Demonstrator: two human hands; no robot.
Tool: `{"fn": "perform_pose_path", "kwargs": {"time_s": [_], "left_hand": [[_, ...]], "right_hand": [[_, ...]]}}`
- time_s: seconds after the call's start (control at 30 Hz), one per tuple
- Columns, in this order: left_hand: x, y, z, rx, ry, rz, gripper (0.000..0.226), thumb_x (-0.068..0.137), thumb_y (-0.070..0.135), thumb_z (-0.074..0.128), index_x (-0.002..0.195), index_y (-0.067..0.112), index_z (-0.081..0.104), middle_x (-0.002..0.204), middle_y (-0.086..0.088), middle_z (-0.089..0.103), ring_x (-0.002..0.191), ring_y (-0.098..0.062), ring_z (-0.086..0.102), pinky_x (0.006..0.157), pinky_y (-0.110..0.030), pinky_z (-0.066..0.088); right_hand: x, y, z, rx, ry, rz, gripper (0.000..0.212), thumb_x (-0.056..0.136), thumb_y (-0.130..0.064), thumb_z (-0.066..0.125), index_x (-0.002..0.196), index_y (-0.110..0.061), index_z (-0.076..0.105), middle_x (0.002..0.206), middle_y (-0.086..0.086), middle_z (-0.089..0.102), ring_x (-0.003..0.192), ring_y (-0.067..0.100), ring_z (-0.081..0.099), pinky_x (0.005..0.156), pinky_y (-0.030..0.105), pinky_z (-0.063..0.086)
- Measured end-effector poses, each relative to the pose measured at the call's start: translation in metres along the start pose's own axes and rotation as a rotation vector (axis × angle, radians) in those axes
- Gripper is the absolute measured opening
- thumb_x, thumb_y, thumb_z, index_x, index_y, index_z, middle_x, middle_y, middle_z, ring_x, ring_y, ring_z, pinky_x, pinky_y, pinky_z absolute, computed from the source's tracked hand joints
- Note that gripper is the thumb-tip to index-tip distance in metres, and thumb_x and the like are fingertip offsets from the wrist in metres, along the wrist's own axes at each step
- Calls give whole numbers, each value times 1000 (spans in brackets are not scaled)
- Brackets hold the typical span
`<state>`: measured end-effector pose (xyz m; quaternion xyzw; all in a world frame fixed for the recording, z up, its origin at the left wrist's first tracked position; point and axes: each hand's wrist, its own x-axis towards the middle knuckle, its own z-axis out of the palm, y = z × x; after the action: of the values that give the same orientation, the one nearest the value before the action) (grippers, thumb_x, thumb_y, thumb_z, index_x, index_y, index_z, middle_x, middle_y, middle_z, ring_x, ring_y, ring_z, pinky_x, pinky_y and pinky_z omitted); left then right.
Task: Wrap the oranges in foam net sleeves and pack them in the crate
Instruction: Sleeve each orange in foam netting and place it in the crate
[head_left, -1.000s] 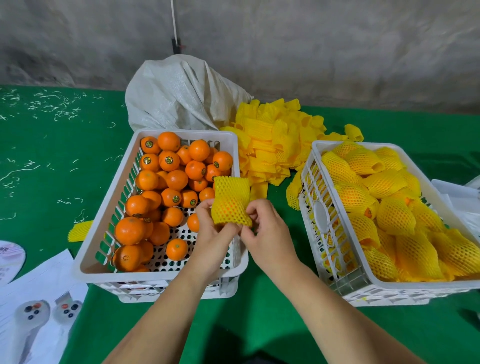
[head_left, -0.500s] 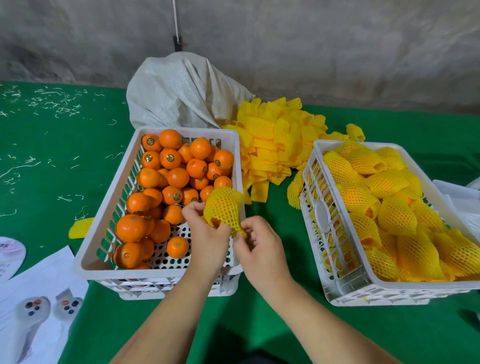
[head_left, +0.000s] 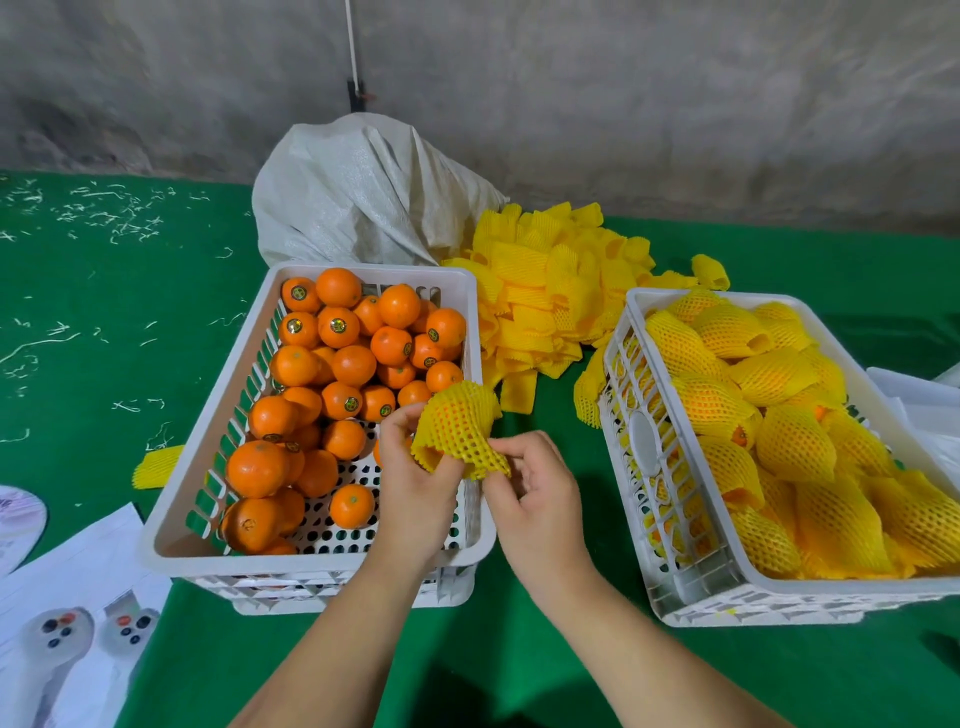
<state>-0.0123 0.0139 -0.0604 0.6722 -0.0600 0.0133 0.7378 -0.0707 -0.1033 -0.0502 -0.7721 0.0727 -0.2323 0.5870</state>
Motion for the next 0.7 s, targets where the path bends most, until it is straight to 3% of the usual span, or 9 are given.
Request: {"fn": "perform_pose_path", "kwargs": {"time_s": [0.07,0.13,0.23,0.3,0.43,0.5,0.57,0.6,0.7], "left_hand": [[1,1,-2,39,13,35,55,84,18,78,126,39,50,127,4,59,106,-2,64,82,-16,53],[-1,1,-2,77,-62,77,61,82,18,76,126,47,46,126,12,56,107,-6,64,81,-22,54],[-15,-3,7,353,-189,319,62,82,26,76,131,41,42,127,11,45,121,-3,52,94,-15,46],[-22,-3,14,512,-211,470,57,84,36,70,134,25,45,126,12,39,126,9,40,96,-4,35],[-21,1,12,596,-404,508,66,83,41,67,143,23,46,138,18,42,136,4,35,109,-8,25],[-24,2,10,578,-477,450,64,90,48,63,147,24,45,142,19,46,138,-4,39,109,-11,28],[-25,1,7,520,-411,365,56,95,51,57,144,25,48,135,25,50,134,-9,47,102,-9,34],[-25,2,7,479,-357,308,51,97,50,56,142,27,49,132,27,51,131,-10,50,97,-8,39],[-17,1,6,364,-281,137,30,105,43,59,133,45,50,126,21,58,124,-6,57,86,-19,49]], "right_hand": [[0,-9,2,224,-62,234,36,85,-39,73,118,-38,61,110,-8,71,100,15,71,81,29,56],[8,-18,2,488,-134,482,67,78,-66,73,136,-39,53,132,-10,67,120,11,66,98,32,53],[24,-28,-8,690,-163,651,76,76,-65,81,140,-29,58,133,4,70,123,21,67,105,44,53],[27,-27,-13,618,-117,650,62,77,-47,87,131,-27,65,123,6,74,115,25,72,100,48,57],[26,-15,-20,588,168,655,34,75,-40,81,107,-34,74,103,3,78,96,23,76,81,41,63],[32,-14,-29,520,299,605,45,72,-43,77,116,-38,71,111,-4,77,103,19,73,88,42,61],[44,-15,-48,387,388,541,73,70,-47,76,140,-35,59,132,-10,68,120,14,65,104,42,53],[50,-14,-62,314,425,481,72,72,-46,76,141,-33,58,132,-12,67,119,10,65,104,39,53],[65,-1,-122,-105,517,201,34,82,-34,77,114,-37,66,113,-18,68,100,3,64,87,25,54]]}}
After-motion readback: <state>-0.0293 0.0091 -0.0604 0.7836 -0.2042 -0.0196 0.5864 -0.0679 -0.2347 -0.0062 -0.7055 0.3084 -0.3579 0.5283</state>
